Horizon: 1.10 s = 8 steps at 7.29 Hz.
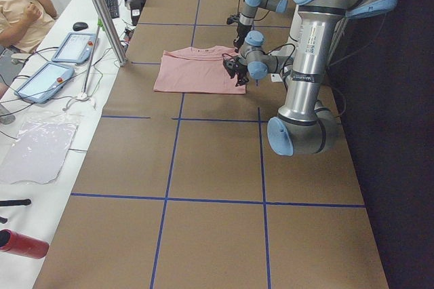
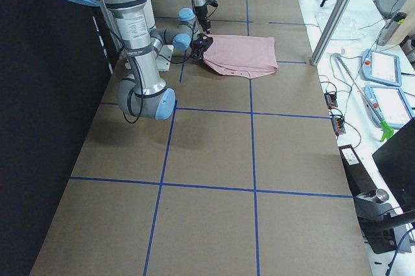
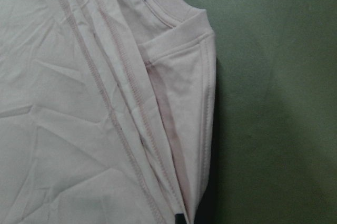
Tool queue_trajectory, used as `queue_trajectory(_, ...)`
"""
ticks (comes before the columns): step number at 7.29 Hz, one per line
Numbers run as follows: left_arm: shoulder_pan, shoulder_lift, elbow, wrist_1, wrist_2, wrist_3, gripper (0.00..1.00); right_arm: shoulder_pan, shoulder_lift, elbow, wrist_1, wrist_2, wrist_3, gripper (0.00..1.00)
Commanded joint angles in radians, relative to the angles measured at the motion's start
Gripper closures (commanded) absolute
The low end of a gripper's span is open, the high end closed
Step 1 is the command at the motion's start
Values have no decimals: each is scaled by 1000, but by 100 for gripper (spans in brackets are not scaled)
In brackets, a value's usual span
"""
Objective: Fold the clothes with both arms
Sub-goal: 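Move the left gripper down to the shirt corner nearest the robot, then grasp the near edge of the shirt with both grippers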
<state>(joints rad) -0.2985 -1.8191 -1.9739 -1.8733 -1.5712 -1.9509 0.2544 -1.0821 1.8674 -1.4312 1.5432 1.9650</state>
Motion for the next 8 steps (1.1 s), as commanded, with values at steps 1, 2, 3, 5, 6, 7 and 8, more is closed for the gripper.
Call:
queue_trajectory(1,18,20,0,6,0,-25,42,2,1,4,-1,0,0,100)
queue_trajectory(2,21,23,3,14,-1,-25,42,2,-1,10,-1,0,0,100)
queue_trajectory(3,31,24,10,23,-1,-25,42,2,-1,10,-1,0,0,100)
queue_trajectory(5,50,24,13,25,-3,-36,42,2,-1,9,-1,0,0,100)
queue_trajectory(6,56,24,15,25,-3,-37,42,2,-1,9,-1,0,0,100)
queue_trajectory(7,61,24,17,25,-3,-39,42,2,-1,9,-1,0,0,100)
queue_trajectory(8,61,29,21,25,-3,-39,42,2,-1,9,-1,0,0,100)
